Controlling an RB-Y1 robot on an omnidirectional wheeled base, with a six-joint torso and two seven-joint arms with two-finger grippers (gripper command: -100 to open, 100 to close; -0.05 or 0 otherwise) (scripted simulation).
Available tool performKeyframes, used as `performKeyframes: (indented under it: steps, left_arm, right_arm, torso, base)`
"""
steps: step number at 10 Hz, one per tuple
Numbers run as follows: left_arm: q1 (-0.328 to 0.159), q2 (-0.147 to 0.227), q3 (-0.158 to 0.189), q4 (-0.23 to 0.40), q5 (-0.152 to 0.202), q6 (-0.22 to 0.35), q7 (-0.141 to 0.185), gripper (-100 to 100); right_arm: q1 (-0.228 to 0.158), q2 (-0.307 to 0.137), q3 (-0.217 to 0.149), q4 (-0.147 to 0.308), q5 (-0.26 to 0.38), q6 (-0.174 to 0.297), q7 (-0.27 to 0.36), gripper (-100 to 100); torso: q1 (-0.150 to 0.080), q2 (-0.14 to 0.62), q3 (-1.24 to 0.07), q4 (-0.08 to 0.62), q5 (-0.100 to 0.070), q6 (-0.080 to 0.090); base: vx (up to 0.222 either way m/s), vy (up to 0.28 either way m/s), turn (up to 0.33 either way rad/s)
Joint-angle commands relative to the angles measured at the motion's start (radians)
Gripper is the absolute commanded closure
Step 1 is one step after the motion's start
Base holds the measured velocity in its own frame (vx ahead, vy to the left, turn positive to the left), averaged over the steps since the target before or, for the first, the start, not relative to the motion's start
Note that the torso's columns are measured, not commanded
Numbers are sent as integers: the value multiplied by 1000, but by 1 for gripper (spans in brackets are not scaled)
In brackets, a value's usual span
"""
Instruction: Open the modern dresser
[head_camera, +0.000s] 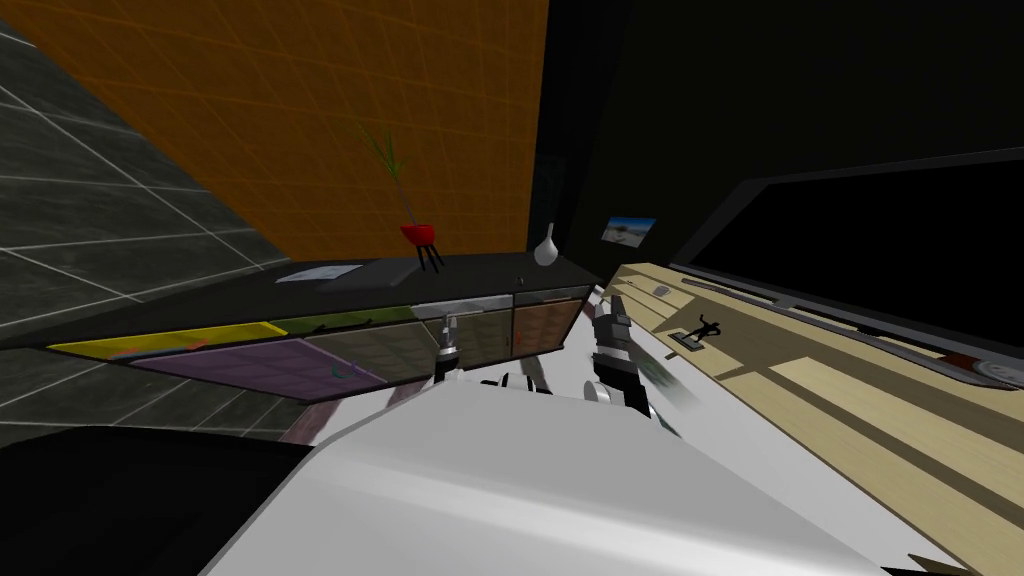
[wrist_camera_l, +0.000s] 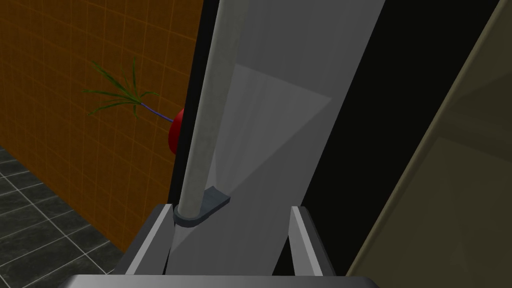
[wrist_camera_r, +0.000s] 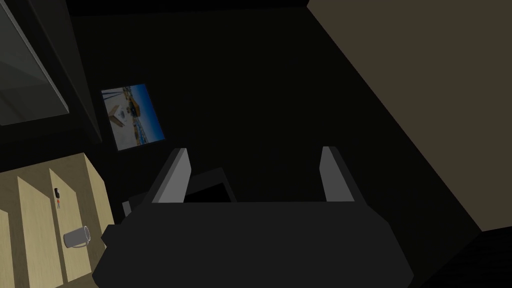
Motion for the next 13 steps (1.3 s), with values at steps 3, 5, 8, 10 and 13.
performKeyframes:
  steps: [3, 5, 8, 10, 13]
  left_arm:
    - [133, 6, 18, -103, -28, -16, 49, 100]
    - [179, 8, 25, -136, -39, -19, 66, 100]
    - [142, -5, 33, -111, -47, -12, 51, 100]
    - [99, -19, 37, -82, -58, -2, 37, 100]
    - [19, -49, 46, -25, -81, 18, 9, 100]
  right_arm:
    - [0, 0, 0, 0, 0, 0, 0, 0]
    - [0, 0, 0, 0, 0, 0, 0, 0]
    - [0, 0, 0, 0, 0, 0, 0, 0]
    - [-1, 0, 0, 0, 0, 0, 0, 0]
    - [0, 0, 0, 0, 0, 0, 0, 0]
  torso:
    - [2, 0, 1, -3, 3, 1]
    - [2, -2, 0, -4, 3, 1]
    - [1, 0, 0, -2, 2, 1]
    - [4, 6, 5, -2, 4, -1]
    - [4, -1, -1, -1, 1, -4]
  base:
    - [65, -34, -17]
    - [55, -25, -15]
    - [0, -4, 24]
    - [-147, 32, 50]
    - [-111, 24, 43]
